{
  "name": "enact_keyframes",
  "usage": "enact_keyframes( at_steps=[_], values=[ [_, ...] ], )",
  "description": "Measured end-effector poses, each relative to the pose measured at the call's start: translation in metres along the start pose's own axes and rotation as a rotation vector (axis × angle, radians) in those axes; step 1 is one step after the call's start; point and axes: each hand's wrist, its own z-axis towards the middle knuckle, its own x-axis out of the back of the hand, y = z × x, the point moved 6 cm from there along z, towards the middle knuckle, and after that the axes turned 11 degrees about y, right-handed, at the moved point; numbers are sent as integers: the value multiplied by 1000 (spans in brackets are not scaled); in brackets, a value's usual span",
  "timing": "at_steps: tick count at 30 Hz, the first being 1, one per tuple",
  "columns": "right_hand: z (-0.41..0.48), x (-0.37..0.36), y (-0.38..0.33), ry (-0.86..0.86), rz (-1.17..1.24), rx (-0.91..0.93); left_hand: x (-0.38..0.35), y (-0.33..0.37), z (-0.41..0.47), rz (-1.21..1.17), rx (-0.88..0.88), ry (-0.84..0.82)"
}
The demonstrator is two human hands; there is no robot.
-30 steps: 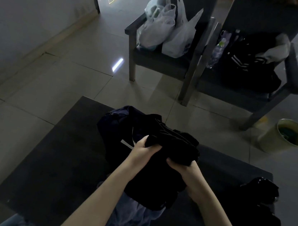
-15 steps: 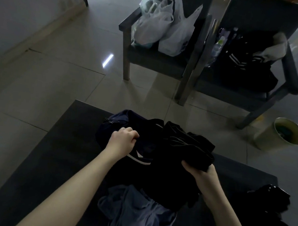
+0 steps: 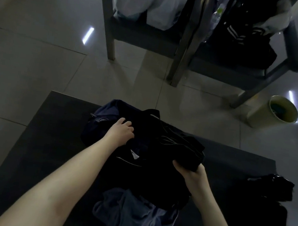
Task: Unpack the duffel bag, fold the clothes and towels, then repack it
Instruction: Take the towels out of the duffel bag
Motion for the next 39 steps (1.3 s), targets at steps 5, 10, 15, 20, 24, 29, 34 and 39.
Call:
enact_keyframes(
  at_steps=[5,10,15,20,24,29,34,39],
  values=[
    [1,4,5,55,23,-35,-6,-7,9,27,-17,16],
    [-5,8,-23,36,75,39,32,-24,6,-325,148,132],
    [-12,7,-70,52,123,203,74,-33,-11,-498,299,263],
    [-25,-6,-100,35,213,354,100,-32,-29,-566,358,355],
    [-32,-40,-81,-5,83,440,105,-40,-42,-544,406,312],
    [-37,-73,-32,-112,-80,460,83,-56,-61,-682,423,374],
    [-39,-84,-7,-155,-139,414,57,-70,-61,-626,449,330],
    [-51,-98,-3,-330,-168,416,66,-78,-56,-749,599,449]
  ],
)
